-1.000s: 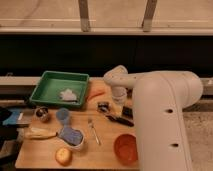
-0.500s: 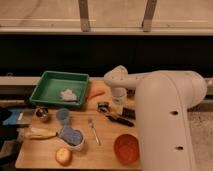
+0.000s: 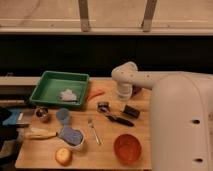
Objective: Place eraser in plastic cup
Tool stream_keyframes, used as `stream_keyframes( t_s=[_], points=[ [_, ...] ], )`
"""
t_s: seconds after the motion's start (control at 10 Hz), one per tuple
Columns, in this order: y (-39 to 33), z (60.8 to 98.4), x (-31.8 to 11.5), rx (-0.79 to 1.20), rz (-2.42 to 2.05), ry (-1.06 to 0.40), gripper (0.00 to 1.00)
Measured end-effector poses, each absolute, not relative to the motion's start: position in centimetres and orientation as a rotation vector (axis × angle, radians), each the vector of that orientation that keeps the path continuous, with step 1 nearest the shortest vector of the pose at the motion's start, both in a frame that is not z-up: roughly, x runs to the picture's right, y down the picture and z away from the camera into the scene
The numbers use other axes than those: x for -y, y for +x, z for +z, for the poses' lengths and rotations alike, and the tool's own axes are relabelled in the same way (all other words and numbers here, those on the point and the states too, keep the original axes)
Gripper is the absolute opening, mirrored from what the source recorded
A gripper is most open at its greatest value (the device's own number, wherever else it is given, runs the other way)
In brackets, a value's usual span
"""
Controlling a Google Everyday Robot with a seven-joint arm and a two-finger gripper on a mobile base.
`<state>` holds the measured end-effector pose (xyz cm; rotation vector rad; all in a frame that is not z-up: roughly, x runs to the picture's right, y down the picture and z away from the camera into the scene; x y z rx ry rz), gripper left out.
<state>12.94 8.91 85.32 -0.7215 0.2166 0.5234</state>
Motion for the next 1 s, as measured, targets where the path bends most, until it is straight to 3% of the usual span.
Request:
stream_keyframes(
  t_s=[0.6,1.0],
  points=[
    [12.2,76.9,1.1,0.055,0.658,-0.606,0.00],
    [6.7,73.3,7.4,0.279,0.689,-0.525,0.00]
  ],
)
